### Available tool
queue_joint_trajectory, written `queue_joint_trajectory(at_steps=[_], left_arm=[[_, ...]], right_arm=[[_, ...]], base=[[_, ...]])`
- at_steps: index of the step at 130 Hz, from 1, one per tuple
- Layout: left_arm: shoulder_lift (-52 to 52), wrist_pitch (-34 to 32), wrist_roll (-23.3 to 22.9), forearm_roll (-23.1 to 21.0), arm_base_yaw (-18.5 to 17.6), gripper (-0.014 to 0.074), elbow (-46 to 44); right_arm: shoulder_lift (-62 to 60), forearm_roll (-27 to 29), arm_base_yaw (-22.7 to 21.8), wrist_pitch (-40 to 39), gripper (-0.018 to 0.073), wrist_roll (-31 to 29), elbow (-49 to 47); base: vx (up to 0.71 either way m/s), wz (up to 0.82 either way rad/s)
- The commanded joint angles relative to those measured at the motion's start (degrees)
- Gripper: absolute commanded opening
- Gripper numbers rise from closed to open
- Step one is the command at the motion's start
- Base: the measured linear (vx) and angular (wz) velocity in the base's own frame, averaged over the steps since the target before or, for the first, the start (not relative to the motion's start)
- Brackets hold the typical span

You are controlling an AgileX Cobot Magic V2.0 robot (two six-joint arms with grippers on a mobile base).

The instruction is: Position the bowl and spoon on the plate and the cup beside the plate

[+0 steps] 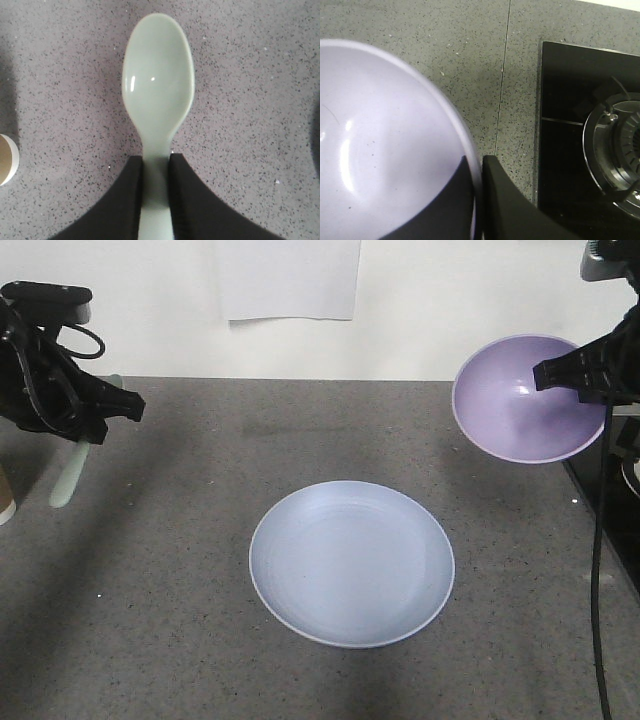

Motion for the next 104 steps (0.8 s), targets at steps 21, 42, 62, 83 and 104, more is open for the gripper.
queue_joint_trajectory(at_steps=[21,42,62,83,104], left_arm=[[-2.8,-2.1,-0.4,-0.1,-0.2,-0.0008,-1.6],[-2.8,-2.1,-0.4,-0.1,-0.2,-0.0008,-1.6],[-2.8,-2.1,-0.4,-0.1,-0.2,-0.0008,-1.6],[-2.8,-2.1,-0.4,-0.1,-0.2,-0.0008,-1.6],[-2.8,-2.1,-0.4,-0.1,-0.2,-0.0008,-1.6]], right_arm=[[-2.1,-0.6,-0.2,-3.2,-0.0001,-0.1,-1.5],[-2.1,-0.6,-0.2,-3.2,-0.0001,-0.1,-1.5],[-2.1,-0.6,-0.2,-3.2,-0.0001,-0.1,-1.5],[-2.1,-0.6,-0.2,-3.2,-0.0001,-0.1,-1.5],[-2.1,-0.6,-0.2,-3.2,-0.0001,-0.1,-1.5]], base=[[0.05,0.02],[0.05,0.02],[0.05,0.02],[0.01,0.0],[0.0,0.0]])
